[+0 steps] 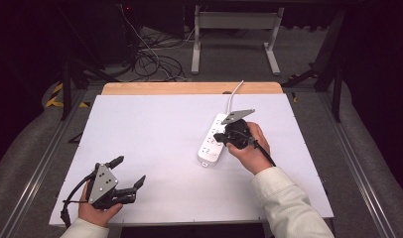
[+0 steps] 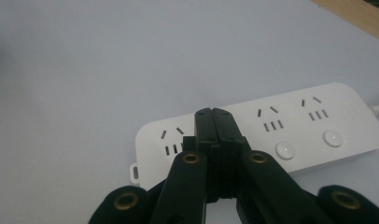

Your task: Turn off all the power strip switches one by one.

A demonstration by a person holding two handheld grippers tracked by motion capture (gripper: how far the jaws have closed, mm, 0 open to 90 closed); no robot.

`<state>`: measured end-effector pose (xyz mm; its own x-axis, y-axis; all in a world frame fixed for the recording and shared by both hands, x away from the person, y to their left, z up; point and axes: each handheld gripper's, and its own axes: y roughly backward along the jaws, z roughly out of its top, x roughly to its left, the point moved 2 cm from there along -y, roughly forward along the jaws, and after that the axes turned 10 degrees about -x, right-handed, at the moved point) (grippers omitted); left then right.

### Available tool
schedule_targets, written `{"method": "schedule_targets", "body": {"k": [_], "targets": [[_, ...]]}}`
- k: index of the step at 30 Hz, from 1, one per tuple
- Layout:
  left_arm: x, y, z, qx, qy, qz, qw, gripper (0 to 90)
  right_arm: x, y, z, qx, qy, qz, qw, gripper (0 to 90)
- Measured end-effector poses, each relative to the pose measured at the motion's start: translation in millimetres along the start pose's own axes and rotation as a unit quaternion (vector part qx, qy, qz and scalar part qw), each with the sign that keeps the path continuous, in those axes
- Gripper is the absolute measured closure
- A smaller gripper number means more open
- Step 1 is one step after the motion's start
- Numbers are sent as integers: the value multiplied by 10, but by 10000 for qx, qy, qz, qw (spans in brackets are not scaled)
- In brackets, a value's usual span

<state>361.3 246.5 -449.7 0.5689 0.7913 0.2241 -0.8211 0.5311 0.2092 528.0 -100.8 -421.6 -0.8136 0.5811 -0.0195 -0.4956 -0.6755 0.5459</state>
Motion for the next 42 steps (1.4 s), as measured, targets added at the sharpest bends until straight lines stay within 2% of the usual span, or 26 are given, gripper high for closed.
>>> {"method": "schedule_targets", "body": {"k": [5,13,24,34,42], "targets": [[1,-1,-3,11,0,-2,10000,145,-44,-13,26,14,52,-125,9999,900],[0,-4,-6,14,39,-3,10000,145,-180,-112,-29,221,7,-252,9994,900],[7,-6,-9,25,25,1,10000,145,-267,-202,-100,408,-18,-218,9989,900],[8,-5,-10,29,23,6,10000,145,-260,-257,-126,550,80,-145,9984,900],[10,-5,-10,31,23,7,10000,145,-251,-274,-140,621,70,-81,9980,900]]}}
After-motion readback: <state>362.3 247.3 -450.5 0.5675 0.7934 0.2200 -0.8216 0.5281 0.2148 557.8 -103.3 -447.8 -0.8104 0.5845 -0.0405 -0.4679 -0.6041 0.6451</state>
